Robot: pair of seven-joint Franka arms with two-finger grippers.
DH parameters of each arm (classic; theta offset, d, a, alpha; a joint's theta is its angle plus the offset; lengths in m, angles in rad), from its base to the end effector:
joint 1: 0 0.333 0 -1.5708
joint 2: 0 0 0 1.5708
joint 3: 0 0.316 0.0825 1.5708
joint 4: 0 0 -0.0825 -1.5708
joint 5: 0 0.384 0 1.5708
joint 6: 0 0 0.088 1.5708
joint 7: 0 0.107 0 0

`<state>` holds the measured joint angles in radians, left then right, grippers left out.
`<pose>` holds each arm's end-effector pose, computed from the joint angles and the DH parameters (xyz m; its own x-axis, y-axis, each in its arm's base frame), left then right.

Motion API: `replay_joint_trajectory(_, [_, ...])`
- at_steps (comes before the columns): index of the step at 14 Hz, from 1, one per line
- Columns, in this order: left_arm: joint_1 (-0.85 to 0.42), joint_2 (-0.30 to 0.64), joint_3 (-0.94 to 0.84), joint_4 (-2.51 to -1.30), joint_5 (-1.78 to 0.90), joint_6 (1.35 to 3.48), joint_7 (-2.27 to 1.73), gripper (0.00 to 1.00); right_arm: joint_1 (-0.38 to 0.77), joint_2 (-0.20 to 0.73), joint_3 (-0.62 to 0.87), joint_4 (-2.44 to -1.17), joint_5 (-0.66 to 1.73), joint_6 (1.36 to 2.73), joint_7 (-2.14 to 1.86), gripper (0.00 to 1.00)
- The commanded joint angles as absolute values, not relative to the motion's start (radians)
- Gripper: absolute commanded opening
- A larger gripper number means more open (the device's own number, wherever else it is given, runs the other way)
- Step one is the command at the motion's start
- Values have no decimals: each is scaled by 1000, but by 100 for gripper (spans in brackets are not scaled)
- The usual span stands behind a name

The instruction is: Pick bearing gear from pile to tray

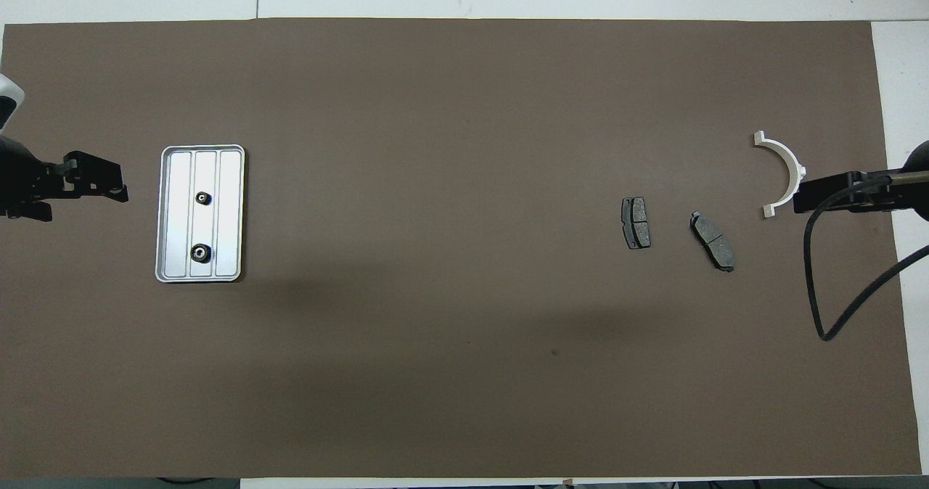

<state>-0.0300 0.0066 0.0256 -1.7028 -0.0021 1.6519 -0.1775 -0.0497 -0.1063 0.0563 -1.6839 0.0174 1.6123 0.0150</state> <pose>0.5580 -0.0027 0.5652 0.9834 0.1724 -0.0569 0.1722 -0.9850 -0.0083 0.5247 0.0069 0.6319 0.9994 -0.0092 0.0343 -0.0088 -0.9999 -0.0120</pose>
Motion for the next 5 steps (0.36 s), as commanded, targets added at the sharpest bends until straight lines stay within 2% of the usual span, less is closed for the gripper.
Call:
replay_joint_trajectory(1, [-20, -2, 17, -1677, 12, 1611, -158, 100, -57, -120, 55, -1694, 31, 1609, -2, 100])
replay_joint_trajectory(5, [-17, -11, -1, -1675, 11, 1609, -158, 100, -55, -120, 55, -1693, 31, 1608, -2, 100])
